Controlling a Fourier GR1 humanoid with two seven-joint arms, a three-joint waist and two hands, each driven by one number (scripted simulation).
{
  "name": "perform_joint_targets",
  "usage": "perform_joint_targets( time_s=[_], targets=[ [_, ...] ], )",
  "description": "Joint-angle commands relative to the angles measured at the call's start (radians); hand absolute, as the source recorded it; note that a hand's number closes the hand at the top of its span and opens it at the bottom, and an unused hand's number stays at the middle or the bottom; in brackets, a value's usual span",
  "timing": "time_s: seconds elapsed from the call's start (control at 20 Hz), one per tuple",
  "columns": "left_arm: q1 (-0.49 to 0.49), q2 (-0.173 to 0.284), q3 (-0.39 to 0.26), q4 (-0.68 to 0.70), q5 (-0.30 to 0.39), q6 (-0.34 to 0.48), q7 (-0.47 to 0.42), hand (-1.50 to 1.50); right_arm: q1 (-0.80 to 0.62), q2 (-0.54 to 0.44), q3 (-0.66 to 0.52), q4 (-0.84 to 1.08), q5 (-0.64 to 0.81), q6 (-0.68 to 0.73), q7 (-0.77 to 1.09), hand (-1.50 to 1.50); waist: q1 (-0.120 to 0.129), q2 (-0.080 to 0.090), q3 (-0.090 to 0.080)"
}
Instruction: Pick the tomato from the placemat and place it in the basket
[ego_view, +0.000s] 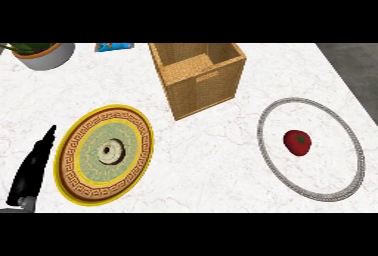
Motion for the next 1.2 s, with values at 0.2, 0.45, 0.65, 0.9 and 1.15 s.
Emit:
perform_joint_targets(
  time_s=[0.2, 0.45, 0.65, 0.9, 1.15],
  targets=[
    [0.035, -0.029, -0.055, -0.047, -0.024, -0.009, 0.014, 0.0, 0.373, 0.051, -0.049, 0.061, 0.204, 0.013, -0.423, -1.5, 0.08, 0.013, -0.008],
    [0.005, -0.032, -0.074, -0.057, -0.048, -0.019, 0.046, 0.0, 0.399, 0.12, -0.089, 0.193, 0.203, -0.057, -0.561, -1.5, 0.119, 0.021, -0.009],
    [0.007, -0.003, -0.057, -0.092, -0.032, -0.055, 0.067, 0.0, 0.383, 0.097, -0.13, 0.267, 0.169, -0.071, -0.566, -1.5, 0.135, 0.021, -0.009],
    [-0.002, -0.041, -0.083, -0.063, -0.077, -0.032, 0.042, 0.0, 0.307, 0.088, -0.106, 0.349, 0.205, -0.094, -0.53, -1.5, 0.149, 0.027, -0.01],
    [-0.012, -0.03, -0.057, -0.07, -0.067, -0.046, 0.061, 0.0, 0.229, 0.077, -0.076, 0.468, 0.208, -0.115, -0.566, -1.5, 0.15, 0.025, -0.01]
  ],
)
